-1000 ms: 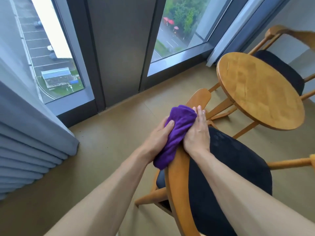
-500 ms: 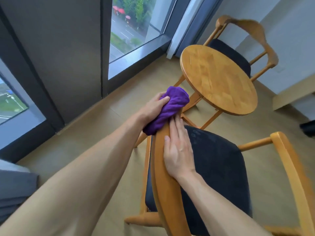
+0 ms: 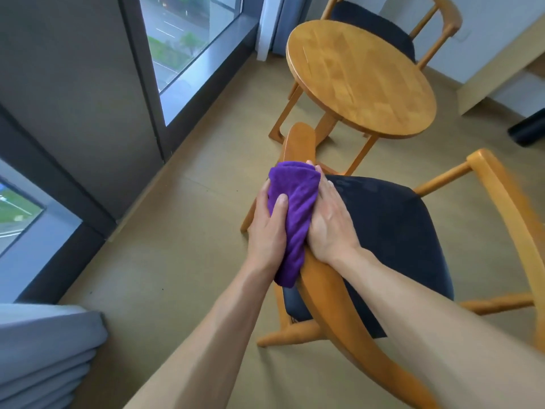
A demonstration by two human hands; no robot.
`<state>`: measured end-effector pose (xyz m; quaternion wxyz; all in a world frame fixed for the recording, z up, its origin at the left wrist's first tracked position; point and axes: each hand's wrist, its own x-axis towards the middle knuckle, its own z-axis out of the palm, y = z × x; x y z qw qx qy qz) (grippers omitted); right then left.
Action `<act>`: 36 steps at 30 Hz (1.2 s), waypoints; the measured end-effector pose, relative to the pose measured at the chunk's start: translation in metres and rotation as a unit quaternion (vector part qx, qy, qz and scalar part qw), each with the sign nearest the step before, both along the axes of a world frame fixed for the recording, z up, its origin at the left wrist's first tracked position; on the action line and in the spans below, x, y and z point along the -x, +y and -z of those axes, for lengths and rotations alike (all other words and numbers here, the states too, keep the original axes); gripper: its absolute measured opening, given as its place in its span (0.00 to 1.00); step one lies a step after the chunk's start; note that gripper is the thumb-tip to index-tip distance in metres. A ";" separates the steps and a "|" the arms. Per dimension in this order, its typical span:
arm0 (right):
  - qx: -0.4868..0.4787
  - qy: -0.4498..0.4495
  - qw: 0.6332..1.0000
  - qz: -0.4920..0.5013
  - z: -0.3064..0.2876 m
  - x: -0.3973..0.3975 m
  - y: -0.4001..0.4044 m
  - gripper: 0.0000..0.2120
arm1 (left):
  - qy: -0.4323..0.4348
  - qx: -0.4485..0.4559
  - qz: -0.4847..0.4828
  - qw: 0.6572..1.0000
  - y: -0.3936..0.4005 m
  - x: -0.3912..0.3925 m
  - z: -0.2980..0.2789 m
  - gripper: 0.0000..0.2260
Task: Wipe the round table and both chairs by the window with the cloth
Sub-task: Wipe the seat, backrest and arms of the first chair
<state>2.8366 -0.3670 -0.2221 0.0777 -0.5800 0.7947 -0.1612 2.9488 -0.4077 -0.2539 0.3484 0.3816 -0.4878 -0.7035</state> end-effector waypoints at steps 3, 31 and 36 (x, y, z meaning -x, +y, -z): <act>0.000 -0.001 1.000 0.008 -0.002 -0.003 -0.001 0.26 | -0.028 0.034 -0.007 0.999 -0.004 0.004 -0.003 0.22; 0.002 -0.133 0.981 -0.144 -0.007 -0.003 0.087 0.25 | -0.047 -0.025 -0.209 0.976 0.115 0.000 -0.017 0.15; -0.029 -0.084 0.975 -0.202 -0.004 0.005 0.113 0.25 | -0.047 -0.059 -0.272 0.959 0.164 0.005 -0.007 0.13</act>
